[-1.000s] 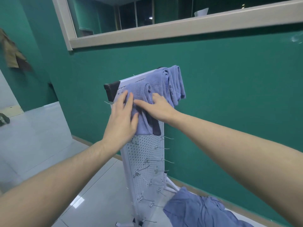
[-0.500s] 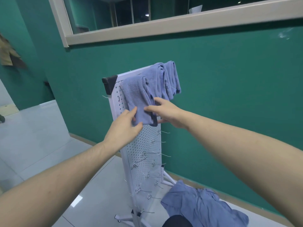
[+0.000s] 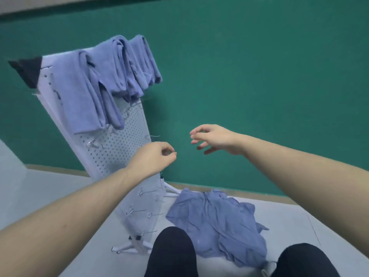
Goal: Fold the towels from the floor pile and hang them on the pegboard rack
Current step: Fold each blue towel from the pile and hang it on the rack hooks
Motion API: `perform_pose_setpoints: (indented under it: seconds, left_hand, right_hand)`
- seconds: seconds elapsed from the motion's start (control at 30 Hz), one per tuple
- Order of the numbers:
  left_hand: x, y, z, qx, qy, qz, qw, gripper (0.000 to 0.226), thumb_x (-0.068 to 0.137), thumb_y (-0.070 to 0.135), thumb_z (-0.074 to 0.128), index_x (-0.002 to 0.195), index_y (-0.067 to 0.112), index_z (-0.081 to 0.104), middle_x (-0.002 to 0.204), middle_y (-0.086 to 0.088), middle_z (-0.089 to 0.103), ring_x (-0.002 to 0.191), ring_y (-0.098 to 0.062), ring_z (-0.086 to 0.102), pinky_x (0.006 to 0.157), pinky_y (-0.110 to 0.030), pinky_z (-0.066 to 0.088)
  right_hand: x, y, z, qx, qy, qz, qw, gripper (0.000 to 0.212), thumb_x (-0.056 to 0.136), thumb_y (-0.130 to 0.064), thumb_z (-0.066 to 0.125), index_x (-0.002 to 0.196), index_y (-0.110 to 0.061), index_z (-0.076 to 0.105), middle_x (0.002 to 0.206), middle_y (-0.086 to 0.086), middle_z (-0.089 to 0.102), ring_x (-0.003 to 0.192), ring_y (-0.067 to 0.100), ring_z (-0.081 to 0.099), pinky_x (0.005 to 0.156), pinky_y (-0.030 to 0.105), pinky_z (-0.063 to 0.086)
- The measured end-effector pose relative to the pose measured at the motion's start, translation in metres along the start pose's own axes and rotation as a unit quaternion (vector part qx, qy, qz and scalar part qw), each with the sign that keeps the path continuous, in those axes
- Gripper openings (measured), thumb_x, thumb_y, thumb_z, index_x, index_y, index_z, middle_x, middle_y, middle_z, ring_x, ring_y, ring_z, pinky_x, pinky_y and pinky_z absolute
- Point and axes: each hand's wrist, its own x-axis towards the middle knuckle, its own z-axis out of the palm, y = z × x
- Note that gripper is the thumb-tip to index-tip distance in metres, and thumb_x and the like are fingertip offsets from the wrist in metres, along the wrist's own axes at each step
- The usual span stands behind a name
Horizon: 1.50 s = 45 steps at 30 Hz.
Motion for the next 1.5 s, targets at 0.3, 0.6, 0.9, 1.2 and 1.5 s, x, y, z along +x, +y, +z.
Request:
perform_pose_setpoints:
  seconds: [0.3, 0.6, 0.9, 1.2, 1.5]
  left_hand:
    - [0.063, 0.027, 0.159, -0.037, -0.151, 0.014, 0.988, 0.019, 0.088, 0.036, 0.063, 0.105, 0.031, 0.071, 0.098, 0.013, 0.070, 0.084, -0.012, 0.060, 0.069, -0.024, 0.040]
    - [0.116, -0.011, 0.349, -0.128, -0.247, -0.064, 0.958, 0.023, 0.086, 0.023, 0.067, 0.108, 0.021, 0.072, 0.104, 0.003, 0.071, 0.099, -0.018, 0.065, 0.091, -0.028, 0.048]
    - [0.136, -0.096, 0.506, -0.122, -0.299, -0.162, 0.932, 0.012, 0.085, 0.019, 0.064, 0.092, 0.010, 0.059, 0.095, -0.016, 0.064, 0.091, -0.032, 0.062, 0.066, -0.032, 0.036]
    - [0.129, -0.166, 0.597, -0.088, -0.275, -0.297, 0.910, 0.069, 0.087, 0.043, 0.071, 0.142, 0.011, 0.043, 0.141, -0.016, 0.050, 0.123, -0.038, 0.052, 0.099, -0.040, 0.046]
    - [0.125, -0.201, 0.639, -0.092, -0.253, -0.355, 0.895, 0.068, 0.092, 0.027, 0.067, 0.149, 0.013, 0.033, 0.146, -0.013, 0.043, 0.129, -0.033, 0.046, 0.104, -0.040, 0.039]
  right_hand:
    - [0.004, 0.169, -0.047, 0.021, 0.061, 0.135, 0.989, 0.020, 0.097, -0.034, 0.060, 0.109, -0.020, 0.067, 0.110, 0.003, 0.073, 0.085, 0.015, 0.067, 0.078, 0.032, 0.055]
    - [0.047, 0.343, -0.032, 0.071, 0.071, 0.263, 0.960, 0.012, 0.098, -0.029, 0.061, 0.101, -0.019, 0.066, 0.096, 0.000, 0.074, 0.077, 0.014, 0.066, 0.072, 0.029, 0.053]
    - [0.111, 0.468, 0.034, 0.081, 0.017, 0.334, 0.939, 0.018, 0.095, -0.017, 0.064, 0.112, -0.017, 0.066, 0.101, 0.001, 0.067, 0.077, 0.013, 0.065, 0.063, 0.024, 0.052]
    - [0.168, 0.546, 0.098, 0.058, -0.045, 0.339, 0.938, 0.018, 0.095, -0.015, 0.062, 0.111, -0.019, 0.066, 0.101, 0.004, 0.064, 0.078, 0.015, 0.061, 0.067, 0.028, 0.053]
    - [0.182, 0.568, 0.125, 0.059, -0.032, 0.330, 0.942, 0.017, 0.093, -0.017, 0.062, 0.087, -0.033, 0.063, 0.095, 0.000, 0.068, 0.093, 0.027, 0.068, 0.067, 0.027, 0.054]
